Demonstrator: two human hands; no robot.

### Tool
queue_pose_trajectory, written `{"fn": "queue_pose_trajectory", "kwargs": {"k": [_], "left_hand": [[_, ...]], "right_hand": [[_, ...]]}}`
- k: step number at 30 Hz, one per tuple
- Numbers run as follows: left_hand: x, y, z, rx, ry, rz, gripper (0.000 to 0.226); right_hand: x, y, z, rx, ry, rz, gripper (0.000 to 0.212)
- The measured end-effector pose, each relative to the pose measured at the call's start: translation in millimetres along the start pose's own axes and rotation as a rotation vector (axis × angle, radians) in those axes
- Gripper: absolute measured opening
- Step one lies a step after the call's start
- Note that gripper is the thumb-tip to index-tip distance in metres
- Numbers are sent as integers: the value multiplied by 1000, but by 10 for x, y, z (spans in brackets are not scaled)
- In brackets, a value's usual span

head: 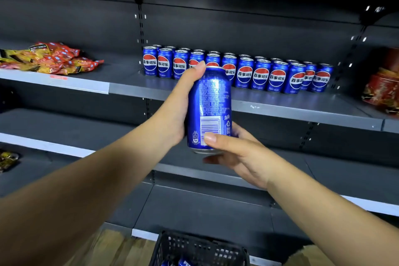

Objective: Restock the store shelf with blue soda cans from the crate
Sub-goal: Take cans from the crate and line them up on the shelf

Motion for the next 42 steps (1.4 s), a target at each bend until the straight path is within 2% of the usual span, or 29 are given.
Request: {"fn": "queue_pose_trajectory", "kwargs": {"k": [3, 8, 12, 14, 16, 19, 22, 25, 27, 29, 31, 33, 35, 37, 39, 42], "left_hand": [[2, -9, -5, 22, 26, -18, 44], [37, 27, -11, 124, -6, -2, 53], [-11, 52, 6, 160, -135, 143, 66], [-31, 56, 19, 155, -170, 169, 68], [-52, 34, 50, 136, -171, 159, 61], [-37, 20, 130, 117, -162, 152, 49], [-20, 8, 219, 75, -163, 91, 41], [-41, -10, 239, 1, -75, 31, 59], [-60, -17, 234, -20, -55, -11, 57], [-91, -6, 221, 8, -37, -15, 65], [-92, 47, 211, 52, -45, 30, 73], [-104, 98, 272, 114, -159, 85, 61], [-139, 107, 335, 202, -262, 145, 56], [-164, 106, 336, 250, -277, 192, 58], [-166, 134, 329, 235, -251, 232, 58], [-170, 192, 357, 220, -237, 255, 44]], "right_hand": [[-24, -25, -55, 35, 26, -2, 49], [-30, 53, -106, -99, 79, 196, 54], [-33, 39, -130, -134, 82, 250, 57], [-53, -4, -149, -91, 68, 218, 51], [-69, -26, -158, -65, 65, 199, 48], [-65, -52, -174, -62, 69, 159, 59], [-48, -92, -154, 91, 36, 45, 71], [-71, -209, -146, 246, -20, -167, 84], [-97, -260, -153, 307, -55, -287, 79], [-111, -277, -178, 307, -48, -331, 69], [-108, -272, -197, 292, -28, -273, 62], [-83, -244, -186, 235, -24, -141, 55], [-56, -206, -174, 70, -13, 23, 53], [-46, -216, -179, -83, -4, 125, 54], [-58, -272, -184, -121, -4, 136, 56], [-73, -324, -164, -97, -11, 89, 53]]}}
Point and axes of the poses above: each hand's wrist, its own x-axis towards the middle knuckle, its own y-axis out of the back of the hand, z = x × y, the point moved 6 cm from there along x, towards the middle knuckle, and after that the axes turned 11 degrees about z, right-handed, at the moved point
